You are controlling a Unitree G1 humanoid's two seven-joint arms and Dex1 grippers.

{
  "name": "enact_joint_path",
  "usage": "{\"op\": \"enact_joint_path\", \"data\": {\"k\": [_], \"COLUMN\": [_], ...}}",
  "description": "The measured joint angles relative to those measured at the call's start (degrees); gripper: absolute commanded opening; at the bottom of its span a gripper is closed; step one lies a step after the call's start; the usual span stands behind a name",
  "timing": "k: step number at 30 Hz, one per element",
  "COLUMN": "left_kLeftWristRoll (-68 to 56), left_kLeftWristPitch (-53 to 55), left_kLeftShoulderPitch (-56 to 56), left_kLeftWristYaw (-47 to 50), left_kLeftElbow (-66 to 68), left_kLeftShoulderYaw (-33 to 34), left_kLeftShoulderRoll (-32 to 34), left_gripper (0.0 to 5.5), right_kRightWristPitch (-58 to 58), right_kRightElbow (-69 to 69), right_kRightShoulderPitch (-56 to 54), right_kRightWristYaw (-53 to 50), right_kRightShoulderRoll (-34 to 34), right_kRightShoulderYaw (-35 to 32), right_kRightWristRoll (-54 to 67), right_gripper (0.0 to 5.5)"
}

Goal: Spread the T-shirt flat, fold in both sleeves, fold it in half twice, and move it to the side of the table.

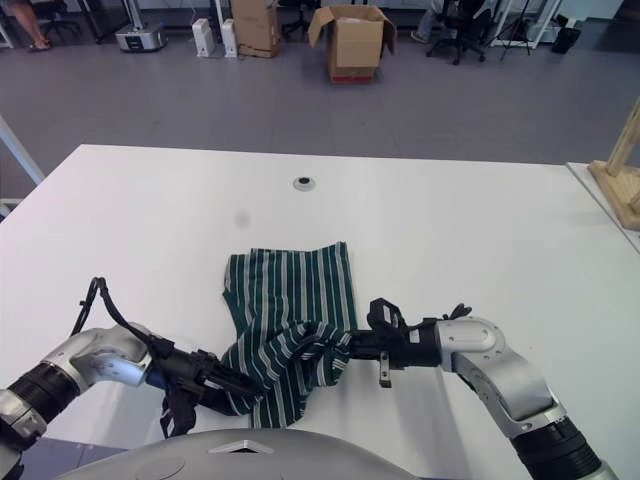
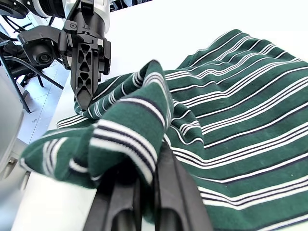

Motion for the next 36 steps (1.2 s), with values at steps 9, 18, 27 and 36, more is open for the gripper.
{"op": "enact_joint_path", "data": {"k": [9,18,27,36], "left_kLeftWristRoll": [2.86,-12.21,-63.64,-85.11], "left_kLeftWristPitch": [-0.91,4.26,53.63,95.58], "left_kLeftShoulderPitch": [-11.68,-10.21,-0.69,-13.48], "left_kLeftWristYaw": [4.56,0.38,-32.43,-30.43], "left_kLeftElbow": [9.13,11.05,-14.14,-13.24], "left_kLeftShoulderYaw": [-6.14,-9.61,-10.36,10.36], "left_kLeftShoulderRoll": [-3.51,1.84,16.33,5.99], "left_gripper": [0.62,0.06,0.0,0.0], "right_kRightWristPitch": [-0.02,-0.04,8.81,30.98], "right_kRightElbow": [0.0,1.19,4.56,18.28], "right_kRightShoulderPitch": [0.0,0.06,-3.16,-23.02], "right_kRightWristYaw": [0.01,0.19,1.7,2.4], "right_kRightShoulderRoll": [0.03,0.63,1.66,3.23], "right_kRightShoulderYaw": [0.0,-0.09,-2.15,-9.51], "right_kRightWristRoll": [0.02,0.05,6.77,20.83], "right_gripper": [0.08,0.08,0.08,0.08]}}
